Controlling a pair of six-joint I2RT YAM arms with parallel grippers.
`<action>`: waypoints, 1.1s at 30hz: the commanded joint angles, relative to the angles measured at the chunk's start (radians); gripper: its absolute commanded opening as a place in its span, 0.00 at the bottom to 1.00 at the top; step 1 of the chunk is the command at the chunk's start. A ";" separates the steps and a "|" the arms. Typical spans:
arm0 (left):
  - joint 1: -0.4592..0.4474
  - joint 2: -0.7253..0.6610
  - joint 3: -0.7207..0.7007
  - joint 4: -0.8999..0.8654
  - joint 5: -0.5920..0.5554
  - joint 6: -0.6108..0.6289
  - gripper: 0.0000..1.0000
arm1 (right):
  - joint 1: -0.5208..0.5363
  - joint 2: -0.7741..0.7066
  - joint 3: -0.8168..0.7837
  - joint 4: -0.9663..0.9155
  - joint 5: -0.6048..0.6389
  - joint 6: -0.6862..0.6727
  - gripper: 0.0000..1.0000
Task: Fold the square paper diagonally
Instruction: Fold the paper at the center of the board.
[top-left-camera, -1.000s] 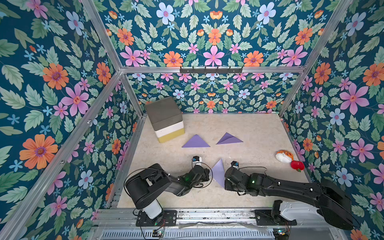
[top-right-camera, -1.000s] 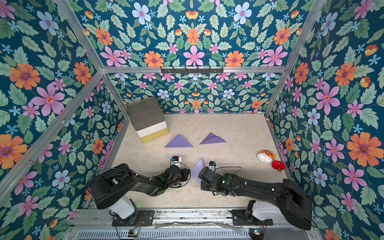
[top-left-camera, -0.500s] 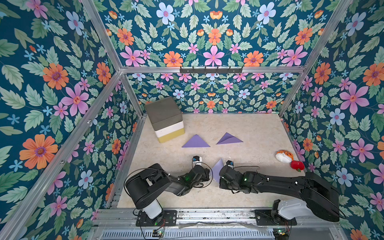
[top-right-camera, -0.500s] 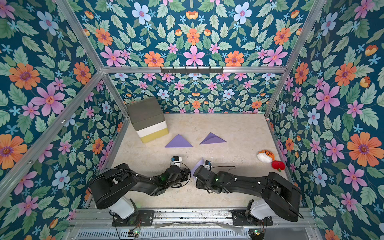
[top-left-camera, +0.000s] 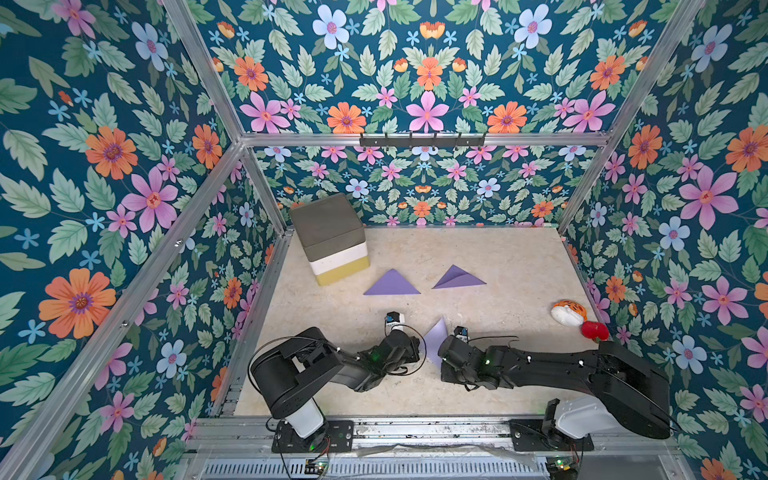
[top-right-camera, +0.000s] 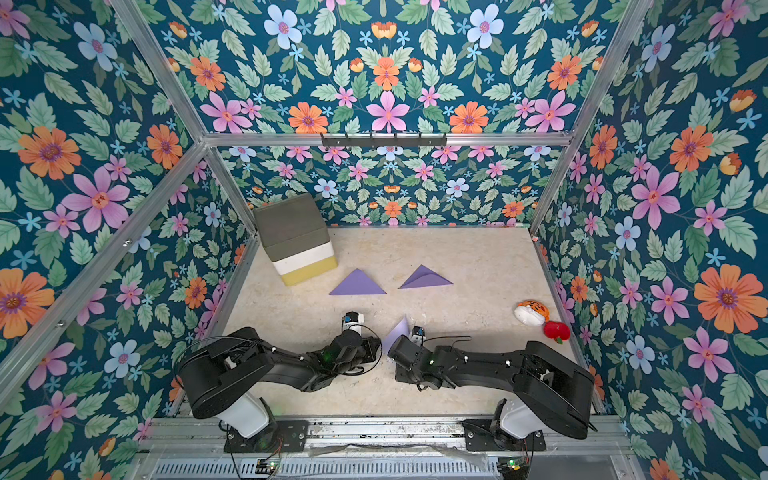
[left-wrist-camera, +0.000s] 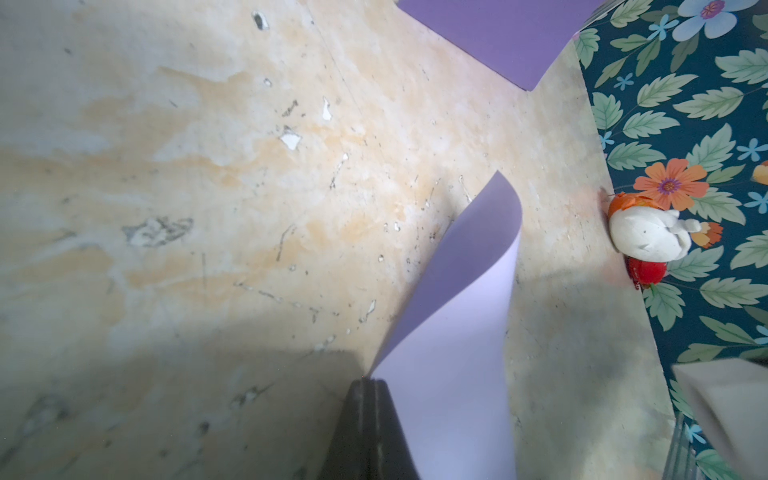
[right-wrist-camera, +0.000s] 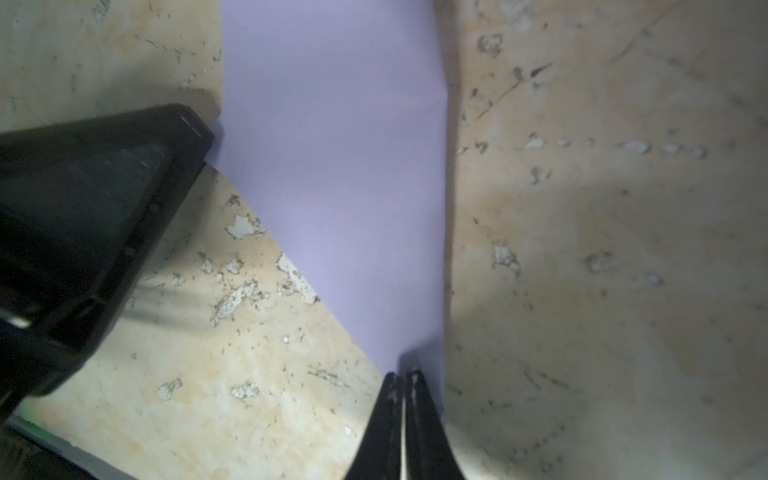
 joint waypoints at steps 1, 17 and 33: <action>0.005 0.019 -0.020 -0.636 -0.029 0.014 0.00 | 0.002 0.015 -0.015 -0.045 -0.015 0.011 0.10; 0.006 -0.147 0.132 -0.814 -0.138 0.047 0.44 | 0.004 0.034 -0.050 0.008 -0.045 0.017 0.09; 0.009 -0.451 0.176 -0.628 0.054 0.118 0.22 | 0.004 0.038 -0.052 0.024 -0.053 0.013 0.09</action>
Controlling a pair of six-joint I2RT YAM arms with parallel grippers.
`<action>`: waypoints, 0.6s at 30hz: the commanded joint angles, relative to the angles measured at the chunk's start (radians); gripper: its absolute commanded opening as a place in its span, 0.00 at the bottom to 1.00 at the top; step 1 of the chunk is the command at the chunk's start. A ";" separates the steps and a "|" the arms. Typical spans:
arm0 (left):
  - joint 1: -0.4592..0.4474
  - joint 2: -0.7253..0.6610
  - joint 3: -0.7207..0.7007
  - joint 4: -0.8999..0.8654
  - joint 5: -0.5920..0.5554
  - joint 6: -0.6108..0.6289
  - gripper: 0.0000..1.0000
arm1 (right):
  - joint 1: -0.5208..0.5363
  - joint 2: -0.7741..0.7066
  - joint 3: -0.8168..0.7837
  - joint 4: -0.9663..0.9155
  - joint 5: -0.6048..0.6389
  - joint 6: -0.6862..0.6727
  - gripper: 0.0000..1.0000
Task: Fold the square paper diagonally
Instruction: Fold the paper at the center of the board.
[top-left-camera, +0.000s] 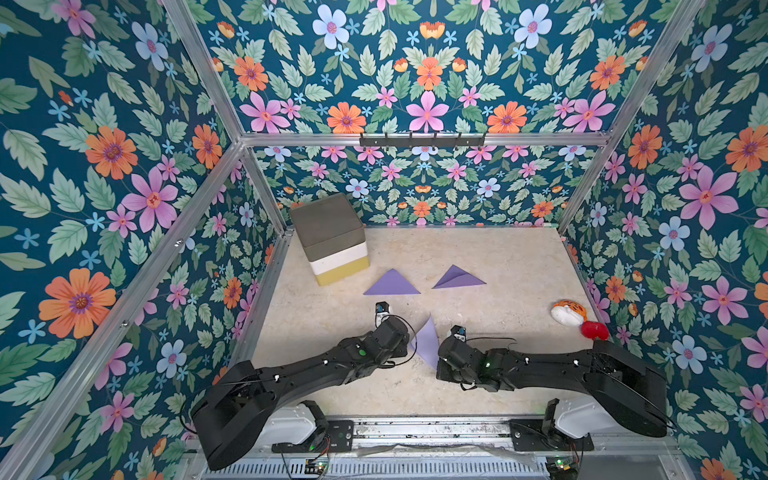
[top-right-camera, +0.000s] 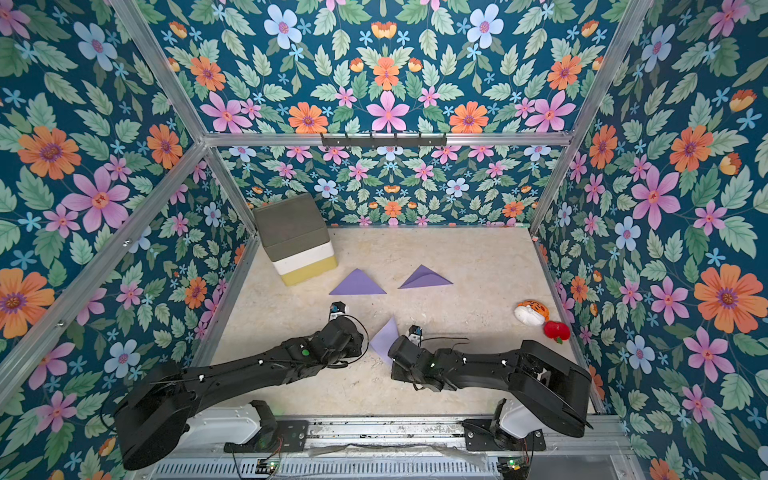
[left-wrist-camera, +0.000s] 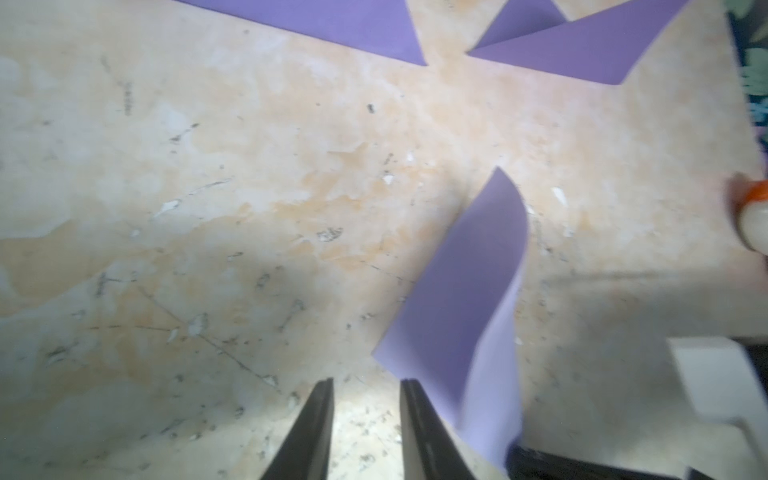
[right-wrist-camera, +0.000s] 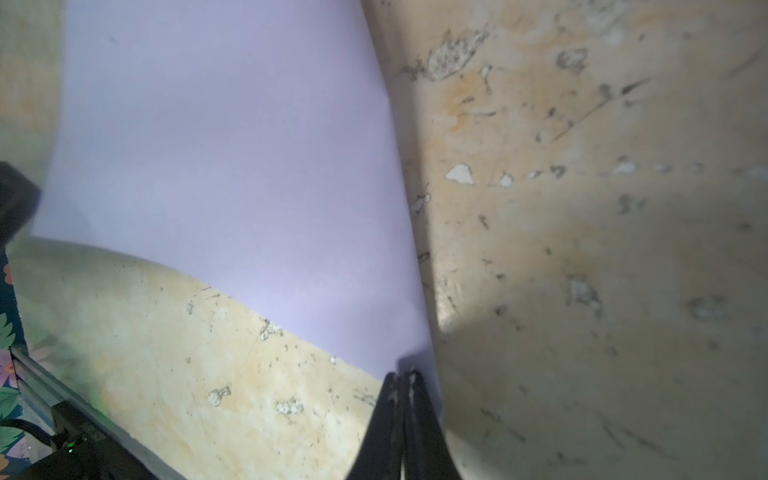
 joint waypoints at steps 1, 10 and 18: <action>-0.001 -0.038 -0.021 0.160 0.158 0.036 0.19 | 0.002 0.016 -0.012 -0.121 -0.037 -0.005 0.09; -0.003 0.060 -0.042 0.349 0.293 0.035 0.07 | 0.002 0.020 -0.017 -0.114 -0.040 -0.007 0.08; -0.002 0.175 -0.016 0.330 0.190 0.033 0.02 | 0.002 0.019 -0.009 -0.121 -0.043 -0.013 0.08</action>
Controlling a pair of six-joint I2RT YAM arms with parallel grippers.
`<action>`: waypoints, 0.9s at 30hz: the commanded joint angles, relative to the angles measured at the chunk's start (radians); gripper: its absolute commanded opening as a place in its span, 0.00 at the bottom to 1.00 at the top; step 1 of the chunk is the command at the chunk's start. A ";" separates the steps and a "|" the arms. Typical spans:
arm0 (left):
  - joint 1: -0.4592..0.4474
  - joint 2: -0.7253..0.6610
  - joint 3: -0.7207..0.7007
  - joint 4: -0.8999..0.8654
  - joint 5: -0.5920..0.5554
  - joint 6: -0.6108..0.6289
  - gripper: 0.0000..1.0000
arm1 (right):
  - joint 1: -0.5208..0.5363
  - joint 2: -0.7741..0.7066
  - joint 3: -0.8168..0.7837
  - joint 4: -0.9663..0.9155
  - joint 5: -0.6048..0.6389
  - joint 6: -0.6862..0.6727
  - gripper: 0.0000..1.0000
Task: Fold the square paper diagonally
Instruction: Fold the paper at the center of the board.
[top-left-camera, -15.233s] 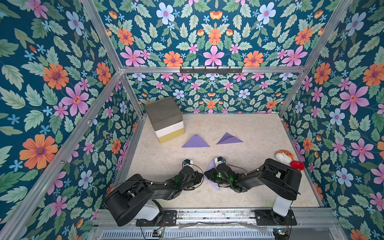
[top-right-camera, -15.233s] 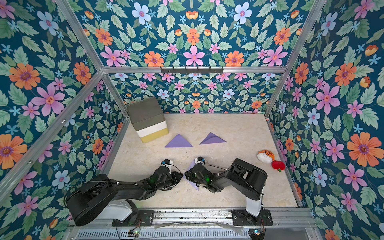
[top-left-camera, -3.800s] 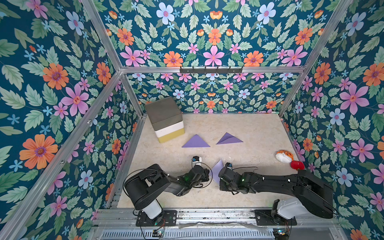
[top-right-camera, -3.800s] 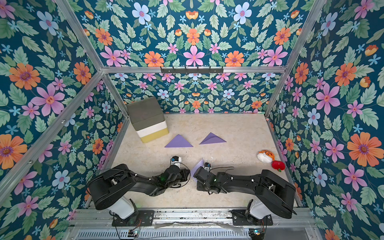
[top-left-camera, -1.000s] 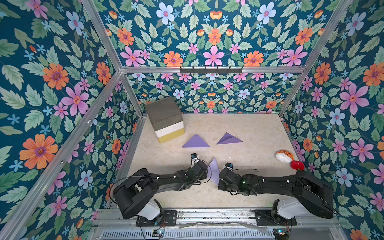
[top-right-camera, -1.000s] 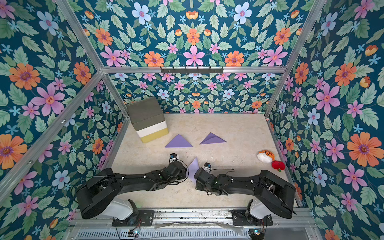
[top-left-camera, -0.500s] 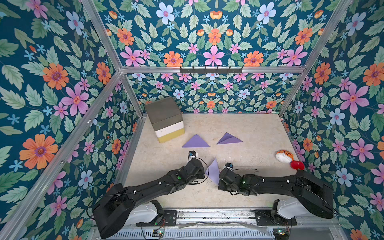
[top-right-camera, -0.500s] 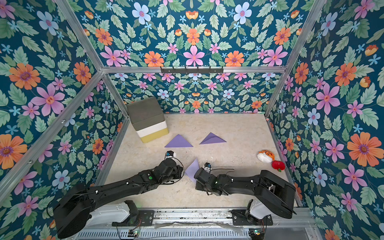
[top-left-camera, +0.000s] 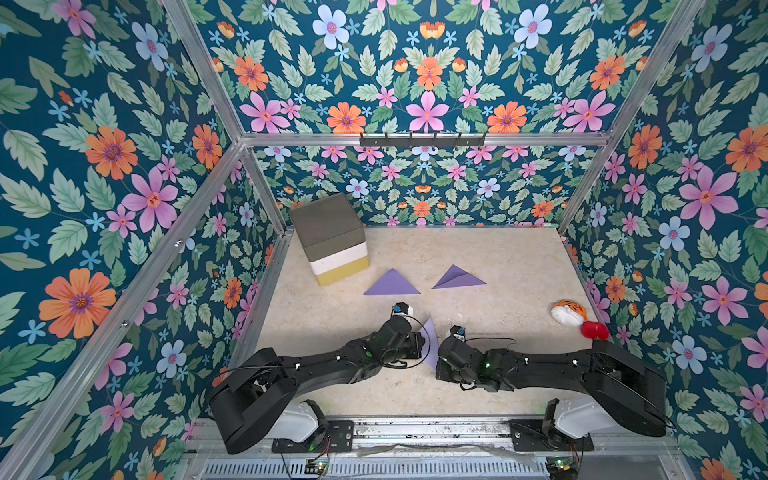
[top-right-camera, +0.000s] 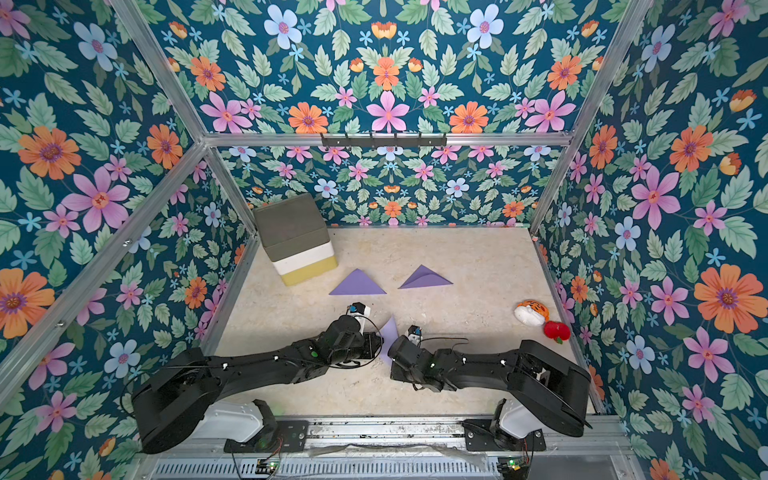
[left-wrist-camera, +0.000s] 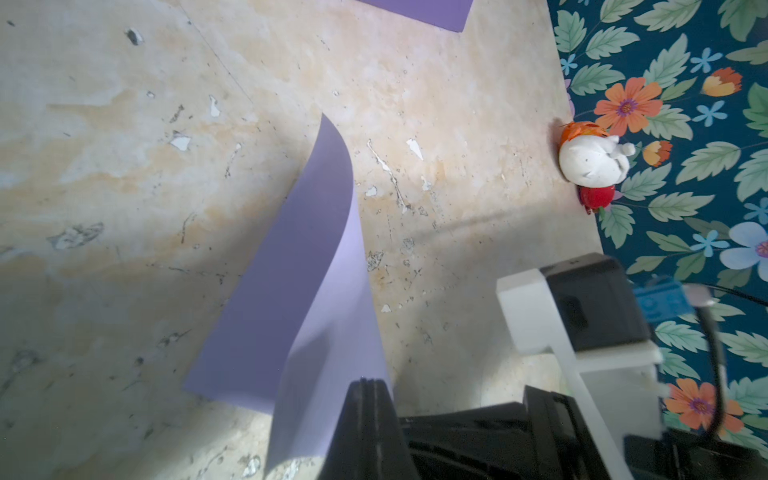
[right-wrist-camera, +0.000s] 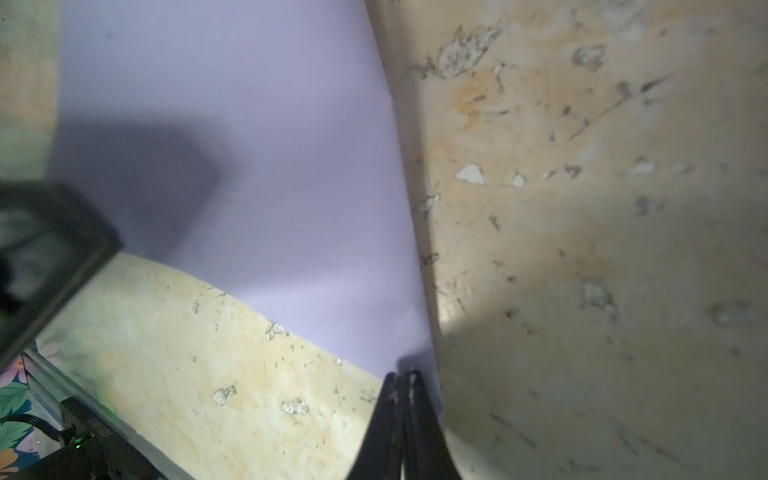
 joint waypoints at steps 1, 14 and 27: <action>-0.001 0.028 0.003 0.013 -0.052 0.010 0.02 | 0.001 0.013 -0.007 -0.138 -0.035 -0.011 0.08; -0.001 0.122 -0.023 0.032 -0.055 0.004 0.00 | 0.002 0.018 -0.004 -0.140 -0.038 -0.017 0.08; -0.001 0.165 -0.061 0.011 -0.093 0.029 0.00 | 0.001 -0.047 0.021 -0.188 -0.014 -0.035 0.11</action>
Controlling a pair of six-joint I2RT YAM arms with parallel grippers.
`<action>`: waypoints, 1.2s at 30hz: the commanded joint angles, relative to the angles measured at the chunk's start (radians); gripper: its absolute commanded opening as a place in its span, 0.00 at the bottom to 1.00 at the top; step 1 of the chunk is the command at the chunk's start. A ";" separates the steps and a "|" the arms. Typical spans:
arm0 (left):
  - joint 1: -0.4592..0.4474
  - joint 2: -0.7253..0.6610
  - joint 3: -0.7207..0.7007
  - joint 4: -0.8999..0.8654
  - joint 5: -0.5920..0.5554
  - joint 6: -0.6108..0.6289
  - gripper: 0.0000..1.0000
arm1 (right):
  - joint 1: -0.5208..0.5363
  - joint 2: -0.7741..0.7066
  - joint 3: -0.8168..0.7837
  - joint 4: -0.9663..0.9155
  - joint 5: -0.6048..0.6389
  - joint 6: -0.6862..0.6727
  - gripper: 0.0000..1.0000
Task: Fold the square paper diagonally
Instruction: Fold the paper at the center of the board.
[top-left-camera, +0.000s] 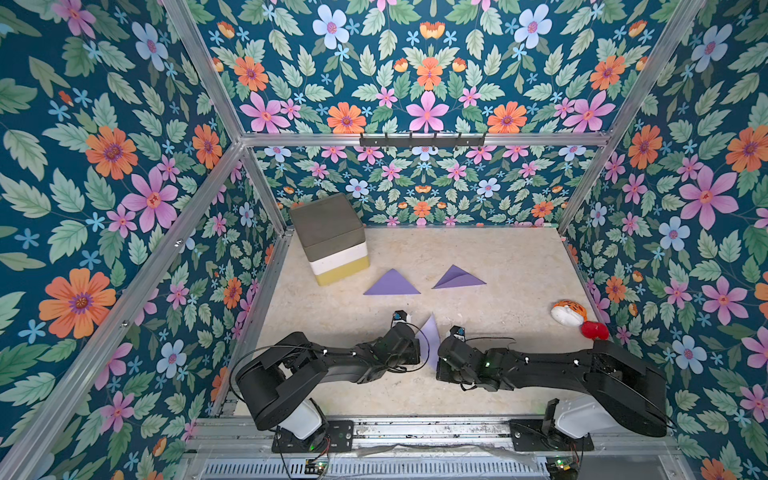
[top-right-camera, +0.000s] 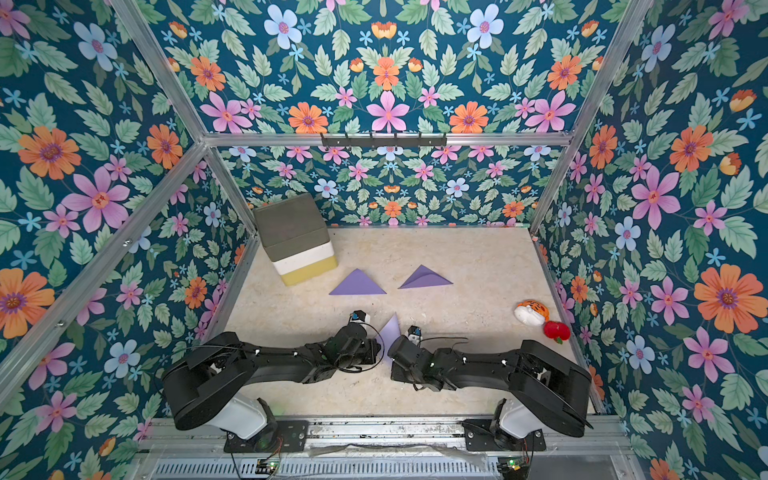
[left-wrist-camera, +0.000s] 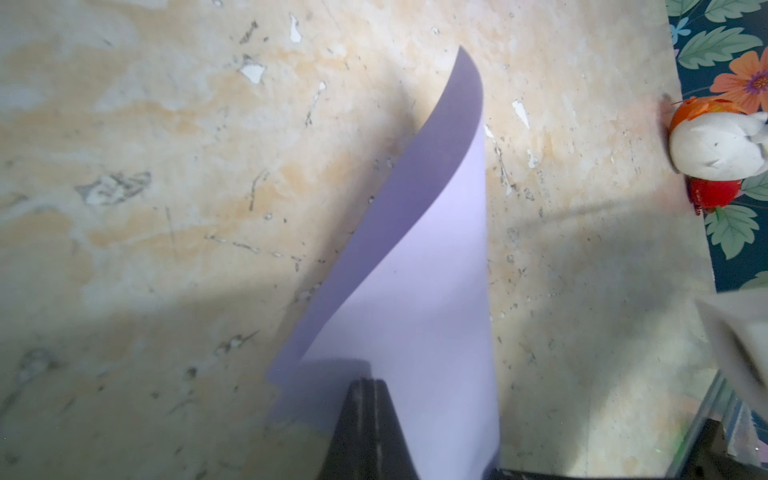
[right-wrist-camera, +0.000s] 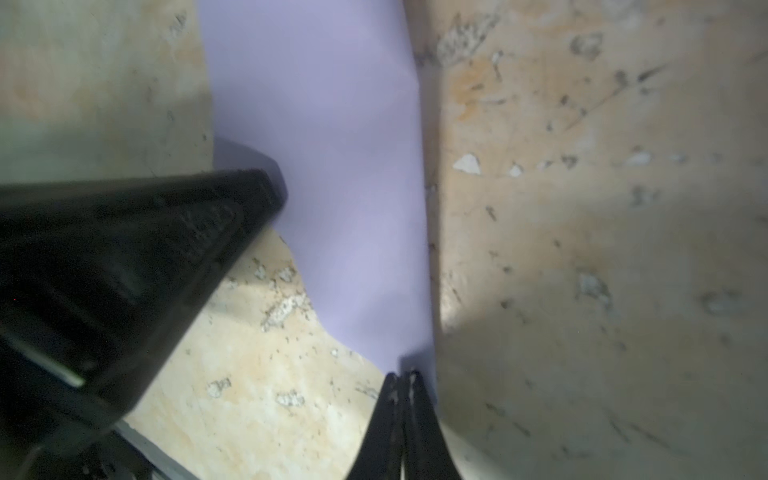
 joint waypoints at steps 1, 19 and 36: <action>0.001 0.007 -0.014 -0.098 -0.034 0.032 0.00 | 0.001 -0.035 0.013 -0.145 0.008 -0.027 0.13; -0.001 0.018 -0.015 -0.156 0.016 0.143 0.00 | -0.281 -0.296 -0.064 0.164 -0.195 -0.188 0.32; -0.001 0.032 -0.005 -0.159 0.013 0.136 0.00 | -0.220 0.024 0.029 0.152 -0.212 -0.216 0.15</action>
